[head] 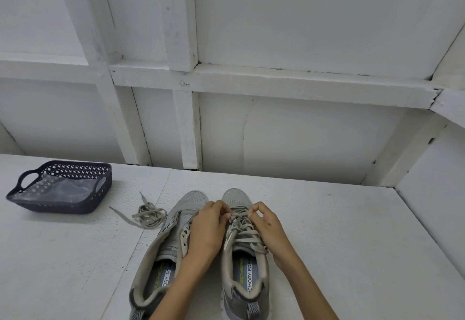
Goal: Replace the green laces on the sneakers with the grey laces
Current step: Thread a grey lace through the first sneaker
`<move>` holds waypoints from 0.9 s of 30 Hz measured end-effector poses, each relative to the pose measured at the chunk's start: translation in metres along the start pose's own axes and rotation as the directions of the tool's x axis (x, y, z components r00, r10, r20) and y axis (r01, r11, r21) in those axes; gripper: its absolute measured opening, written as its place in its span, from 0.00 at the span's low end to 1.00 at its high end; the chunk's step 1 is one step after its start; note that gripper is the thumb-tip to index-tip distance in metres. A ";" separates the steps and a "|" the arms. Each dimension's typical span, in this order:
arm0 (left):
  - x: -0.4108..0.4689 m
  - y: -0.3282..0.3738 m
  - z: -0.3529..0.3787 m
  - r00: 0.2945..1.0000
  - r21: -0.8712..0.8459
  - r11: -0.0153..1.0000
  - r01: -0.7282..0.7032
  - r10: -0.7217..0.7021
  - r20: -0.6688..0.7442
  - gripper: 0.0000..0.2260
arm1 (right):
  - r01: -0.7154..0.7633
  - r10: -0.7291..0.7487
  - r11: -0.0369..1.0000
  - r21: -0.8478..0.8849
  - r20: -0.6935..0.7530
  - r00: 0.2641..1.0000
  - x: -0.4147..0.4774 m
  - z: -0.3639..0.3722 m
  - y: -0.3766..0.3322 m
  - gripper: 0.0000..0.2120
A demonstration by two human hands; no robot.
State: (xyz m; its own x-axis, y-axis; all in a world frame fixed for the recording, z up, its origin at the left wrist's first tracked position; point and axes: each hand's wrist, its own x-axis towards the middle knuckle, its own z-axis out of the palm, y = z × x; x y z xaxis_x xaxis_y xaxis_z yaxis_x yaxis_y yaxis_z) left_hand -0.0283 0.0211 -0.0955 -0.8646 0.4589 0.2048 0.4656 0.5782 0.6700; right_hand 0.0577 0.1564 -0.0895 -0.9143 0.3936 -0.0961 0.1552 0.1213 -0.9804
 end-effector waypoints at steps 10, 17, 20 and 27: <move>-0.004 0.009 -0.007 0.994 0.133 0.986 -0.096 0.089 0.056 0.08 | -0.147 0.151 0.982 0.118 -0.032 0.988 0.004 0.003 -0.001 0.06; -0.010 0.005 -0.002 0.999 0.068 0.996 -0.050 0.049 0.019 0.04 | -0.144 0.151 0.981 0.132 -0.045 0.988 0.004 0.004 0.001 0.05; -0.013 0.005 0.000 0.999 0.030 0.999 -0.014 0.014 0.031 0.02 | -0.159 0.176 0.951 0.264 -0.041 0.984 0.000 0.004 0.000 0.06; -0.016 0.007 -0.004 0.996 -0.119 0.991 0.065 -0.057 0.071 0.07 | -0.179 0.207 0.945 0.275 -0.077 0.975 0.004 0.001 0.008 0.09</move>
State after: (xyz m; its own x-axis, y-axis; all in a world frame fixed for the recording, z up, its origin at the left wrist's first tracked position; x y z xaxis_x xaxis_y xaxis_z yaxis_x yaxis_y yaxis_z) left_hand -0.0118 0.0150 -0.0911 -0.8741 0.4719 0.1152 0.3825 0.5225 0.7620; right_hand 0.0553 0.1585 -0.0981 -0.8305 0.4792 -0.2838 0.2075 -0.2067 -0.9562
